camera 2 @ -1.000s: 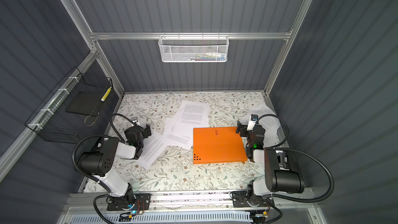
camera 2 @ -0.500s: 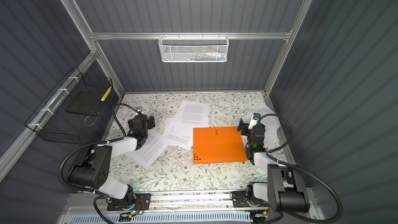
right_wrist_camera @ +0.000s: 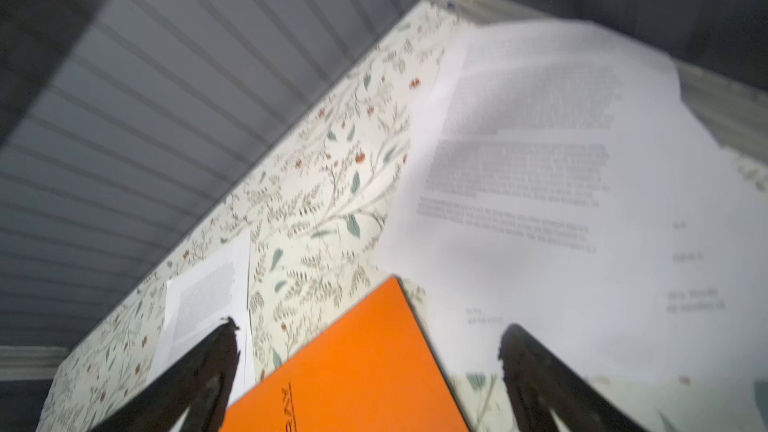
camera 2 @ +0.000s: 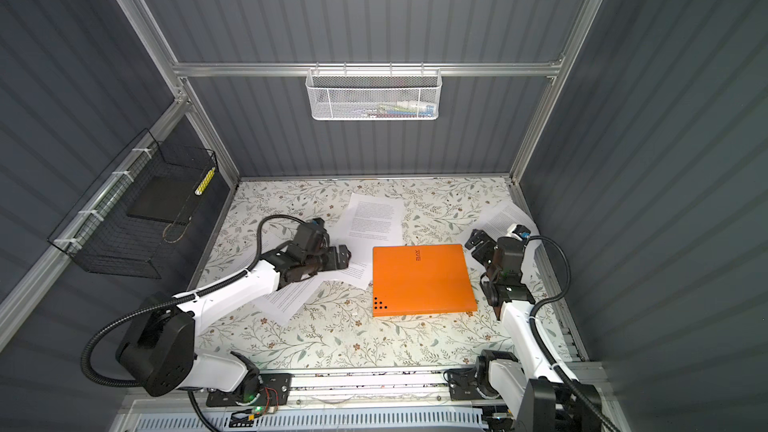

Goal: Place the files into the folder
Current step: 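Move both grippers toward the orange folder's edges nearest each gripper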

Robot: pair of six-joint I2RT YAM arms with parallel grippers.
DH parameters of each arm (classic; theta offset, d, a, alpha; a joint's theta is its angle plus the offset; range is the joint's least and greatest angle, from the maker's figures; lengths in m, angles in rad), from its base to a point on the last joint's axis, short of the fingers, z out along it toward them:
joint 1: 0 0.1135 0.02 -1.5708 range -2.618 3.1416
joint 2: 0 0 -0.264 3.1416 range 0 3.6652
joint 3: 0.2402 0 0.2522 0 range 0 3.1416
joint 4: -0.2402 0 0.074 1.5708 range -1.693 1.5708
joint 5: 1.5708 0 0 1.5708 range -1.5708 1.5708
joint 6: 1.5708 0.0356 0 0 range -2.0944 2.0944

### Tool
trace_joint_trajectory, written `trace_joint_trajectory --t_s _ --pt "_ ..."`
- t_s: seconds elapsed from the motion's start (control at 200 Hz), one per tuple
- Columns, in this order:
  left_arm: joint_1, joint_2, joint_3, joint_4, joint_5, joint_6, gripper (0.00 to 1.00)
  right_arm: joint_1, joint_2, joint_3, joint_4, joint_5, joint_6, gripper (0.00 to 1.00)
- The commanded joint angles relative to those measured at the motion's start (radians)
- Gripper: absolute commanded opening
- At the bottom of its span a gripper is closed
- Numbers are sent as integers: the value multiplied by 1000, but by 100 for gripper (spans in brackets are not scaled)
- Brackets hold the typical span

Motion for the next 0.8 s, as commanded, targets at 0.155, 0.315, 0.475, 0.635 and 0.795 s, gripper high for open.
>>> trace_joint_trajectory --t_s 0.155,0.315,0.475,0.635,0.795 --pt "-65 69 -67 -25 75 -148 100 -8 -146 -51 -257 -65 41 99" --pt "-66 136 -61 9 59 -148 100 -8 -184 -78 -282 -47 29 99" --pt "-64 204 -43 48 28 -160 100 -12 -163 -73 -301 -41 9 99" --pt "-57 313 22 67 -19 -158 100 -17 -87 -51 -309 -51 0 99" --pt "-11 458 149 80 0 -125 100 -31 1 -27 -309 -61 13 99"
